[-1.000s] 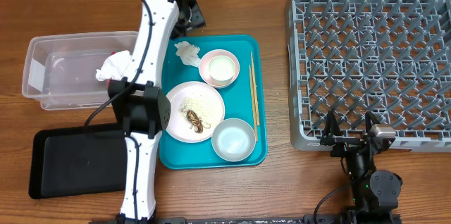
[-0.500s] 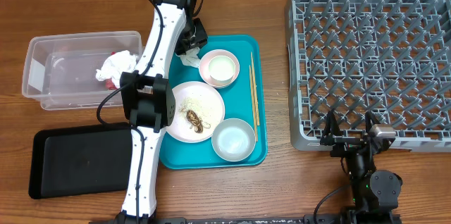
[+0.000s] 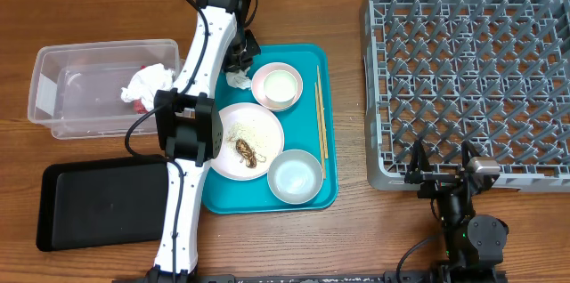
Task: Sort waste into correct bins and load items into the dishwasher
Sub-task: 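Return the left gripper to the remaining tissue and grasp it, then carry the second tissue left and drop it into the clear bin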
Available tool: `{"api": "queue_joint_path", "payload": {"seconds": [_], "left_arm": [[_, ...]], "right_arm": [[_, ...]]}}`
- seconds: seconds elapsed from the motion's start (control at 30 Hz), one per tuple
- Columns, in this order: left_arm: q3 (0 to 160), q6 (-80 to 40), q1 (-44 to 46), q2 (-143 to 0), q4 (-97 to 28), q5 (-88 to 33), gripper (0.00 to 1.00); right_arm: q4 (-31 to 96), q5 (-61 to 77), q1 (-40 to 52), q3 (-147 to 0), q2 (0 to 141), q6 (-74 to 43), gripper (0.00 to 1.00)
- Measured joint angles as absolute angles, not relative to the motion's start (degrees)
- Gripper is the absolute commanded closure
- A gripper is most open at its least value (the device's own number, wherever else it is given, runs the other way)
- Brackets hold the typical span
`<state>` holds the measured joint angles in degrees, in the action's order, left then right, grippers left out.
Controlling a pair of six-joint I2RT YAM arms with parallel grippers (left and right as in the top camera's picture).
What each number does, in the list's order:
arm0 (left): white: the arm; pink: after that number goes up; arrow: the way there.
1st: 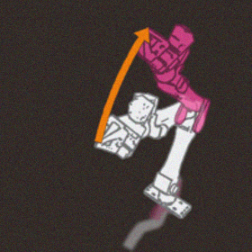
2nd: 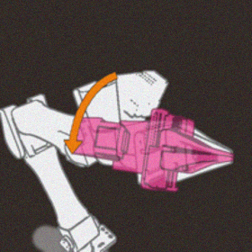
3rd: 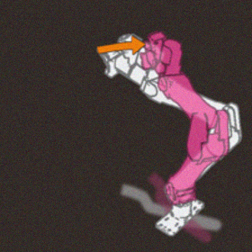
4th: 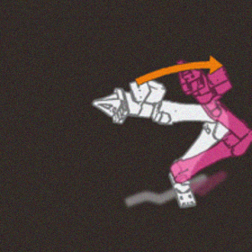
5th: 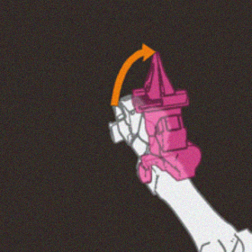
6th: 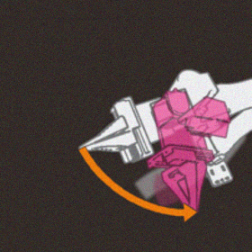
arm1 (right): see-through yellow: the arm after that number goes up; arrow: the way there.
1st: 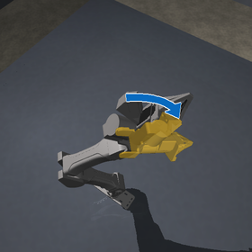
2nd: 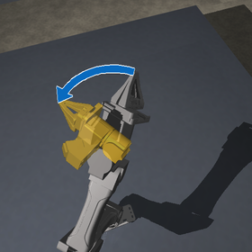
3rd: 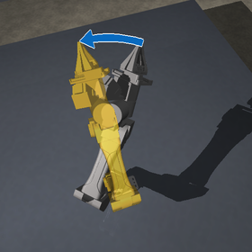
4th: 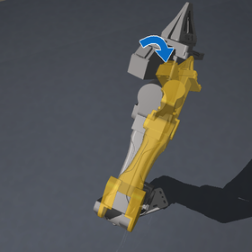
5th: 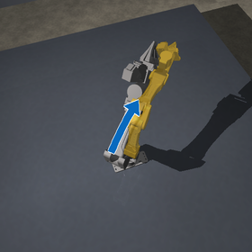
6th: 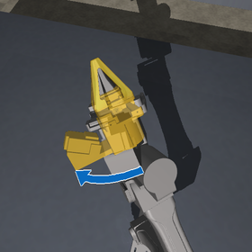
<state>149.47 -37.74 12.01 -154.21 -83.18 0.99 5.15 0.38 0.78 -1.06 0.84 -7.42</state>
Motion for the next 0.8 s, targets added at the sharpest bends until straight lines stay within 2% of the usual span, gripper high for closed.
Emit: {"api": "queue_joint_path", "payload": {"seconds": [0.23,0.43,0.67,0.8], "left_arm": [[150.6,-37.6,11.7,-154.2,-86.2,1.1,0.96],[157.6,-37.5,10.2,-151.9,-88.7,1.1,0.96],[161.6,-37.6,6.1,-137.0,-92.7,5.4,0.96],[163.2,-37.5,0.8,-130.1,-96.3,9.8,0.96]], "right_arm": [[5.2,0.4,0.8,-1.1,0.8,-7.5,0.00],[5.1,0.4,0.8,-1.1,0.8,-7.5,0.00],[5.2,0.4,0.8,-1.1,0.8,-7.4,0.00],[5.2,0.4,0.8,-1.1,0.8,-7.4,0.00]]}}
